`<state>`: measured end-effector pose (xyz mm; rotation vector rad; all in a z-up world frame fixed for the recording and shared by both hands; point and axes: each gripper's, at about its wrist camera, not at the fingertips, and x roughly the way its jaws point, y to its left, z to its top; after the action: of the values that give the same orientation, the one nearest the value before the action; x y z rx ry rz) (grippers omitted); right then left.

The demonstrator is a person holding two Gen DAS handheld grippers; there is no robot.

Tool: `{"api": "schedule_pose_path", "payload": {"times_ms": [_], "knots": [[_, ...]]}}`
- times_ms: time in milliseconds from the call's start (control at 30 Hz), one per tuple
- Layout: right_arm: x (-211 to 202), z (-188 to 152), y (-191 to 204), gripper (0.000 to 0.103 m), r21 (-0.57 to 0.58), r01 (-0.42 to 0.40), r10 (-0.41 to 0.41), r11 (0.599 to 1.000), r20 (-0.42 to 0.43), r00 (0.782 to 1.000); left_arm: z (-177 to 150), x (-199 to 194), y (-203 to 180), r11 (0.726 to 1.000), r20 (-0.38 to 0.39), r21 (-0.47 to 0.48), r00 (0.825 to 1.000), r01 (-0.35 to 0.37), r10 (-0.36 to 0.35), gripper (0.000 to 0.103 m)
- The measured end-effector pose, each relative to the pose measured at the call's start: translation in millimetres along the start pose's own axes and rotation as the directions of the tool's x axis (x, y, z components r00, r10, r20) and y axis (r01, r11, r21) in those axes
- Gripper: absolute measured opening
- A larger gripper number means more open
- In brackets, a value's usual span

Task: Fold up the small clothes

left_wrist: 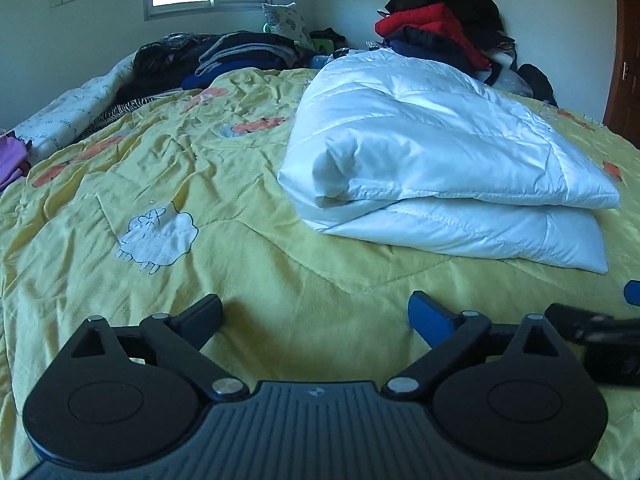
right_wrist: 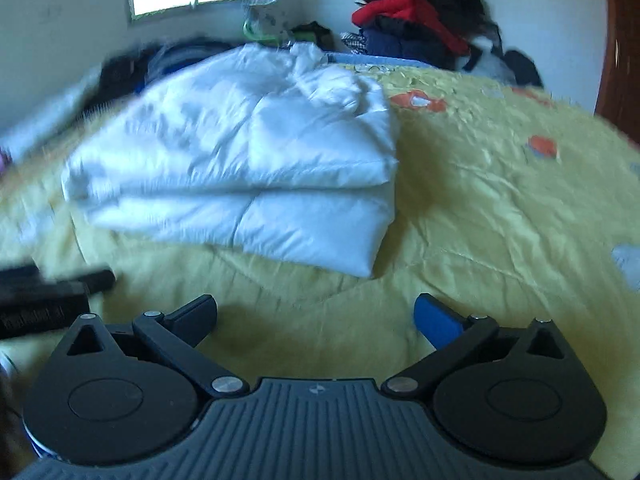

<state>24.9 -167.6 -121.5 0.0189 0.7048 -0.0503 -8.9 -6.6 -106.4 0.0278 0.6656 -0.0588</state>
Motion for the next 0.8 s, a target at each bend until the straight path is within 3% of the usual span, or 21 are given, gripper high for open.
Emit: {"api": "schedule_pose_path", "payload": {"times_ms": [800], "knots": [[-6.9,-5.6,-1.9,0.102,0.003,-0.003,0.003,1.0,0.033,0.999,2.5,2.9,3.9,0.999,-0.006,0.018,0.999,0.039,-0.039,0.103]]}}
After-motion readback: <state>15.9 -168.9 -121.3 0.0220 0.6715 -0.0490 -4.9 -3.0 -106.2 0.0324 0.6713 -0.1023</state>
